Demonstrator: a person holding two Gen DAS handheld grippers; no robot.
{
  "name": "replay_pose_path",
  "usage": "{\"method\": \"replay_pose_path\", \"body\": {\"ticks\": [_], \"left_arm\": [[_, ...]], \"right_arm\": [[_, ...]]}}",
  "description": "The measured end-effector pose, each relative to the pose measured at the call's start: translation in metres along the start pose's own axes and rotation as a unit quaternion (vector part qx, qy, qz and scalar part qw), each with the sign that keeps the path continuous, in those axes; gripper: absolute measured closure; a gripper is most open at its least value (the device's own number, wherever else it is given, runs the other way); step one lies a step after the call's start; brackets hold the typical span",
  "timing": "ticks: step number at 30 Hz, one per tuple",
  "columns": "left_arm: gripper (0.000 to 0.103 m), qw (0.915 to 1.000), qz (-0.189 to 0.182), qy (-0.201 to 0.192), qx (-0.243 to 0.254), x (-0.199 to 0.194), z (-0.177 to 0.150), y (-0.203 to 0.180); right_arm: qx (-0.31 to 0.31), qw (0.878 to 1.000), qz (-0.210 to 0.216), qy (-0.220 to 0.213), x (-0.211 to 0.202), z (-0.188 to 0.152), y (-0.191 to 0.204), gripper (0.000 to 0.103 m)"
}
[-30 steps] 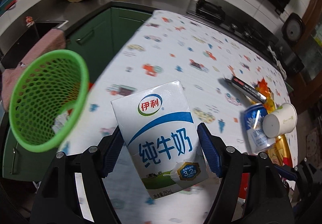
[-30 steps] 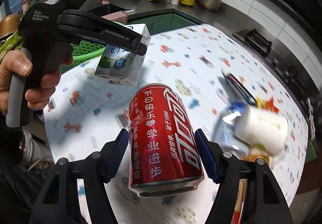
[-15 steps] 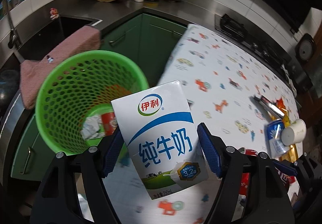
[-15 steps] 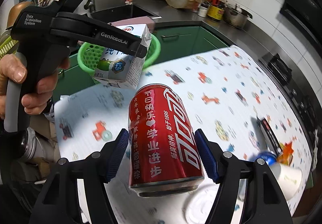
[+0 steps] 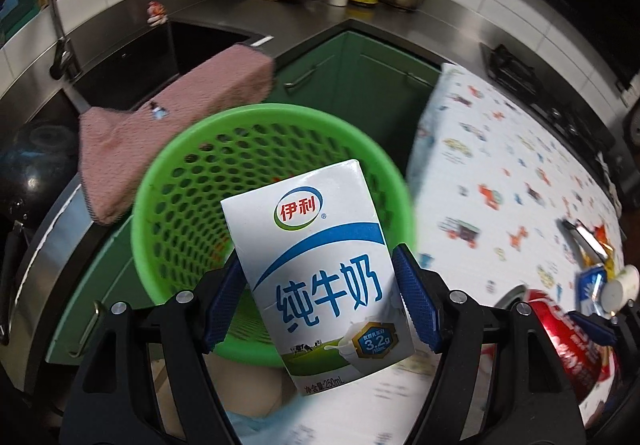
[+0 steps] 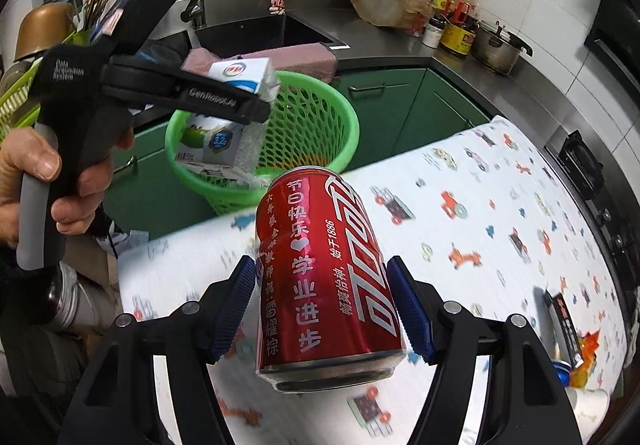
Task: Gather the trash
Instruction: 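Carry the milk carton to the green basket and release it with the left tool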
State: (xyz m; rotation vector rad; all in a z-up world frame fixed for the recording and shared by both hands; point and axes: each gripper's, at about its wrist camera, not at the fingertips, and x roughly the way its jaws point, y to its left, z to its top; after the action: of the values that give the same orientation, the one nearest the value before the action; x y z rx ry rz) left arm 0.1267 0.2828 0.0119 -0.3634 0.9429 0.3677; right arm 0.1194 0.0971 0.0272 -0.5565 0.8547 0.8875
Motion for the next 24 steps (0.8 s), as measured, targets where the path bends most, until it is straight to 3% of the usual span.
{"method": "replay_pose_path", "body": {"ticks": [10,24], "left_arm": [[0.031,0.9984,0.048,0.017,-0.023,0.033,0.021,0.051],[0.03,0.9977,0.066,0.001,-0.014,0.036,0.014,0.07]], "right_arm": [[0.031,0.999,0.012,-0.004,0.027,0.035,-0.001,0.037],[0.053,0.998,0.03,0.002,0.07,0.066,0.007,0.037]]}}
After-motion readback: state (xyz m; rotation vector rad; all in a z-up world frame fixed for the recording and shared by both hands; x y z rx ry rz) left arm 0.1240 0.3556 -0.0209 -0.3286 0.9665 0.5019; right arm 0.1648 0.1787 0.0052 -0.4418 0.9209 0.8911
